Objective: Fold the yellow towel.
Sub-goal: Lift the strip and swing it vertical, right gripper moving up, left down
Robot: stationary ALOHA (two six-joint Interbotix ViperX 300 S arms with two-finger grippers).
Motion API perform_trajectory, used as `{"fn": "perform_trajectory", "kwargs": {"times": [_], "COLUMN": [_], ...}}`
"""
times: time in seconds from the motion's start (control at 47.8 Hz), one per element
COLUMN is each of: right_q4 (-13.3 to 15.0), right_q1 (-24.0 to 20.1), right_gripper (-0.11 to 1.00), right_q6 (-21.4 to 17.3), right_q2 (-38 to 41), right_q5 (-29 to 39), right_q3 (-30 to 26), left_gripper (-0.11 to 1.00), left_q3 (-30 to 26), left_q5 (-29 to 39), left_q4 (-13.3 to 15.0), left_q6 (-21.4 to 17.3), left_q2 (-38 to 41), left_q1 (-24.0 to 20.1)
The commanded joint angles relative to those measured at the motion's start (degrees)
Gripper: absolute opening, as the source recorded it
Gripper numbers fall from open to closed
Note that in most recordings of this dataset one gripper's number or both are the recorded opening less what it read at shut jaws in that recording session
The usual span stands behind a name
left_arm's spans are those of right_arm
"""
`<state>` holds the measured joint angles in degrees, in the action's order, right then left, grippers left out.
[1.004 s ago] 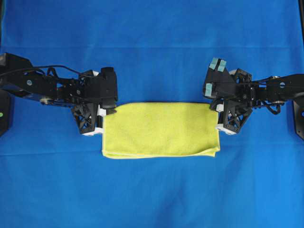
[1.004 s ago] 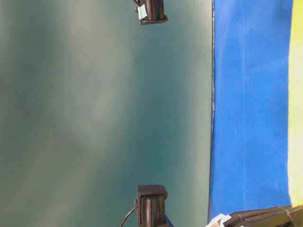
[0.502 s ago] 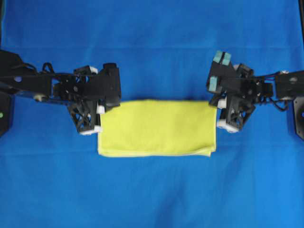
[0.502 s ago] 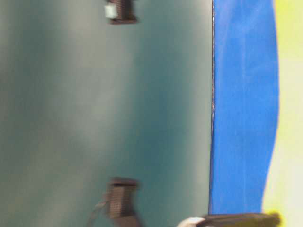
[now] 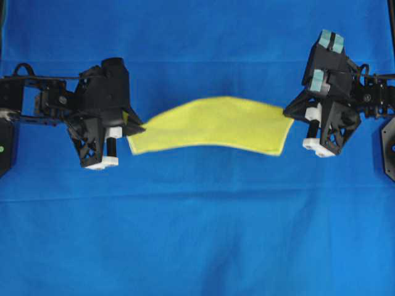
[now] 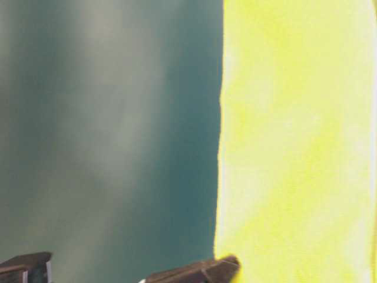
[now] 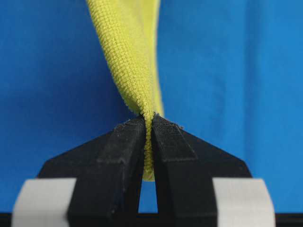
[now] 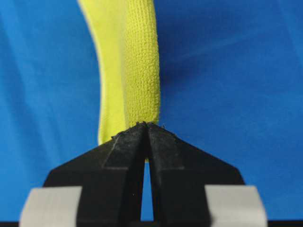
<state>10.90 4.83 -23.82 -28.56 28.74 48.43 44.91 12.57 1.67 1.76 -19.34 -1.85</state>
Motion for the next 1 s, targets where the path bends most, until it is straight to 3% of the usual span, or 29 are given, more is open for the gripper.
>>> {"fn": "perform_trajectory", "kwargs": {"times": [0.0, 0.209, 0.523, 0.816, 0.983], "right_q4": [0.44, 3.43, 10.02, 14.06, 14.33], "right_q1": [1.05, 6.77, 17.4, 19.95, 19.95], "right_gripper": [0.01, 0.01, 0.01, 0.01, 0.01], "right_q6": [-0.35, -0.7, -0.35, 0.26, 0.26], "right_q2": [0.44, 2.46, 8.96, 18.46, 21.71], "right_q5": [-0.26, -0.7, -7.12, -7.73, -7.73], "right_q3": [-1.41, -2.46, -7.73, -17.67, -21.36], "left_gripper": [0.02, 0.02, 0.02, 0.02, 0.02], "left_q3": [-0.35, -0.26, -1.85, -15.12, -21.88], "left_q5": [-1.58, -4.66, -20.74, -18.72, -14.15], "left_q4": [0.0, 0.0, 0.0, 0.0, 0.0], "left_q6": [-0.18, -0.18, -0.26, -1.93, -2.29], "left_q2": [-1.14, -0.88, 7.12, 17.93, 22.41], "left_q1": [0.26, 2.99, 9.58, 13.01, 13.62]}}
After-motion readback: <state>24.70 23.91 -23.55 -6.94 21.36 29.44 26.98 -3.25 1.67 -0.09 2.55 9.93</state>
